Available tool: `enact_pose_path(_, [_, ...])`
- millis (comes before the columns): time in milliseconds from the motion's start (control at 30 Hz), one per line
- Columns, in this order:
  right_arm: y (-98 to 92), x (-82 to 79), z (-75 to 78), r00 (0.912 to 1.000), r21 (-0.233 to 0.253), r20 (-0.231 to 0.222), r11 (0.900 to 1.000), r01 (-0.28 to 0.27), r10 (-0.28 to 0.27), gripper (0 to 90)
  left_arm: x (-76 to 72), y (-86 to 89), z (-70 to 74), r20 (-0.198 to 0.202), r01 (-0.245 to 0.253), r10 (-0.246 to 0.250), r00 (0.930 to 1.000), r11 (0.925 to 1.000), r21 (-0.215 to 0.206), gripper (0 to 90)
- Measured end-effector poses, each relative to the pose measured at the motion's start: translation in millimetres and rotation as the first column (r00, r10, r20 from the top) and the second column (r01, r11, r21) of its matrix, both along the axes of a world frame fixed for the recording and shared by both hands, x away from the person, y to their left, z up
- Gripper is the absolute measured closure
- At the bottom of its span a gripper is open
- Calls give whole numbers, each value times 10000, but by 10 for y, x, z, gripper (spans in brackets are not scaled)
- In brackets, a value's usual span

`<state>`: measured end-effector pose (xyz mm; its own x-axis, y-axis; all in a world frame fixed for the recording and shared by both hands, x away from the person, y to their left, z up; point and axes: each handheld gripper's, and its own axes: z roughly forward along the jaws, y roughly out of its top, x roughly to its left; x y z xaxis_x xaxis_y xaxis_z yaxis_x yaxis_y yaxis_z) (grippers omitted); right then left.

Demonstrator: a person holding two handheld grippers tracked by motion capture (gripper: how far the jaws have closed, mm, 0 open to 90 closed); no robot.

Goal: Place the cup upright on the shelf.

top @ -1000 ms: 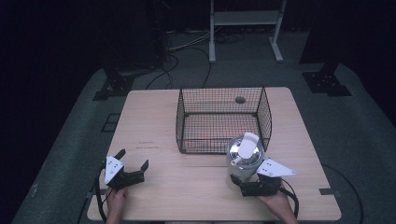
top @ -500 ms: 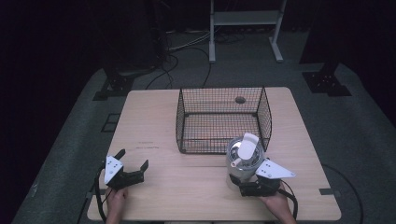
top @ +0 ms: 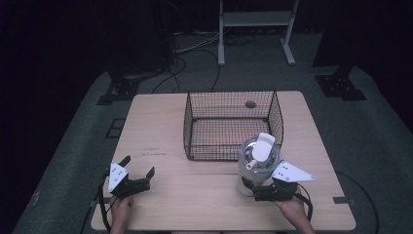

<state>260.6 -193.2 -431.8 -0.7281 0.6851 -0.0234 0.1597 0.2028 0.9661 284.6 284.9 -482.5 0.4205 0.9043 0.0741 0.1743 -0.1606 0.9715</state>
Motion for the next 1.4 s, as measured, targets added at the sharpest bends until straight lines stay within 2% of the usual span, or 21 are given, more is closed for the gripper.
enact_pose_path(33, [0, 0, 0, 10000, 0, 0, 10000, 0, 0, 98, 0, 0, 0, 0, 0, 0, 10000, 10000, 0, 0])
enact_pose_path(100, [3, 16, 123, 9998, -216, 167, 9997, -59, 63, 98, 2, 2, 0, -3, -23, 23, 10000, 10000, -13, 0])
enact_pose_path(200, [19, 26, 205, 9996, -229, 275, 9997, -81, 87, 98, 3, 2, 0, 5, -22, 22, 10000, 10000, -28, 0])
enact_pose_path(233, [39, 42, 289, 9994, -227, 327, 9996, -142, 149, 98, 3, 0, -1, 17, -18, 18, 10000, 10000, -52, 0])
enact_pose_path(500, [129, 136, 526, 9975, -359, 647, 9991, -243, 266, 98, 1, 6, 1, 6, -9, 9, 10000, 10000, -99, 0])
enact_pose_path(733, [195, 272, 708, 9970, -293, 644, 9987, -421, 439, 98, 2, 6, 1, 19, -11, 12, 10000, 10000, -76, 0])
enact_pose_path(767, [223, 341, 769, 9967, -260, 653, 9985, -473, 489, 98, 1, 7, 2, 10, -11, 11, 10000, 10000, -76, 0])
enact_pose_path(867, [243, 395, 819, 9965, -228, 629, 9983, -537, 550, 98, 2, 6, 1, 22, -6, 6, 10000, 10000, -76, 0])
enact_pose_path(900, [270, 468, 881, 9956, -183, 671, 9978, -638, 649, 98, 1, 6, 1, 15, -6, 6, 10000, 10000, -63, 0])
enact_pose_path(1100, [342, 685, 1030, 9958, -172, 642, 9978, -637, 647, 97, 6, 12, 2, 61, 18, -18, 10000, 10000, -60, 0])
enact_pose_path(1167, [353, 730, 1050, 9957, -176, 661, 9978, -635, 646, 97, 5, 7, 0, 61, 12, -12, 10000, 10000, -69, 0])
enact_pose_path(1200, [378, 831, 1088, 9959, -149, 602, 9976, -671, 679, 97, 6, 5, -2, 87, 6, -5, 10000, 10000, -89, 0])
enact_pose_path(1267, [406, 920, 1110, 9961, -137, 561, 9976, -672, 678, 97, 7, 8, -1, 65, -8, 8, 10000, 9999, -108, 0])
enact_pose_path(1333, [414, 954, 1116, 9961, -224, 573, 9976, -654, 666, 97, 7, 10, 0, 56, -10, 10, 10000, 9999, -122, 0])
enact_pose_path(1367, [453, 1055, 1127, 9965, -258, 500, 9975, -658, 670, 97, 6, 10, 1, 43, -5, 6, 10000, 9999, -104, 0])
enact_pose_path(1400, [453, 1055, 1127, 9965, -258, 500, 9975, -658, 670, 97, 6, 10, 1, 43, -5, 6, 10000, 9999, -104, 0])
